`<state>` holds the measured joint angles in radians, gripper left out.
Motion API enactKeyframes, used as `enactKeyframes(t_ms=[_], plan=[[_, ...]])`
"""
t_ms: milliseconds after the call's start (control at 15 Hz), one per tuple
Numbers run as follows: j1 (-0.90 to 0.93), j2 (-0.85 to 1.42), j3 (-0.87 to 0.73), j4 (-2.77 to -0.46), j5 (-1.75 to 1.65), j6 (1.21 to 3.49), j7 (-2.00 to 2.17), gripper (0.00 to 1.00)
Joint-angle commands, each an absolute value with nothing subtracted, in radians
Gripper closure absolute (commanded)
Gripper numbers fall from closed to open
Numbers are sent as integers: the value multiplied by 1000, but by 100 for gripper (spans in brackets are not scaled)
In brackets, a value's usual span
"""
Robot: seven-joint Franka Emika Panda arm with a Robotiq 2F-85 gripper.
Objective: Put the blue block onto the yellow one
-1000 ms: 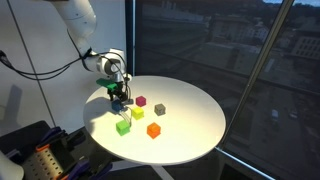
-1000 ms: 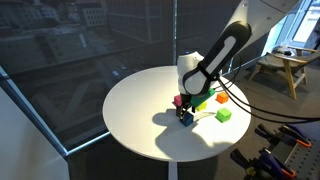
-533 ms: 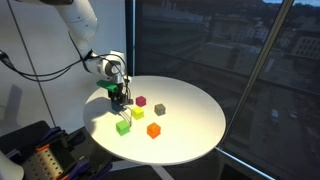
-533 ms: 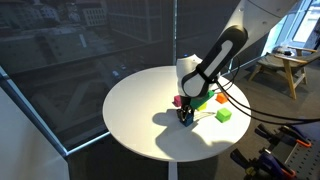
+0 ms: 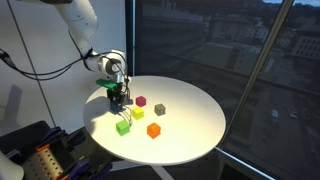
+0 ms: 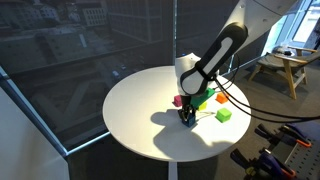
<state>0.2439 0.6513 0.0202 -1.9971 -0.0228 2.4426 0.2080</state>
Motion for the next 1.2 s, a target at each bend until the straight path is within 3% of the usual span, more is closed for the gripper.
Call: enactKeyframes(t_ms=[0, 1133], plan=[[215, 600, 39, -1993, -16, 2353, 191, 68], [149, 419, 12, -2075, 5, 2361, 261, 68]])
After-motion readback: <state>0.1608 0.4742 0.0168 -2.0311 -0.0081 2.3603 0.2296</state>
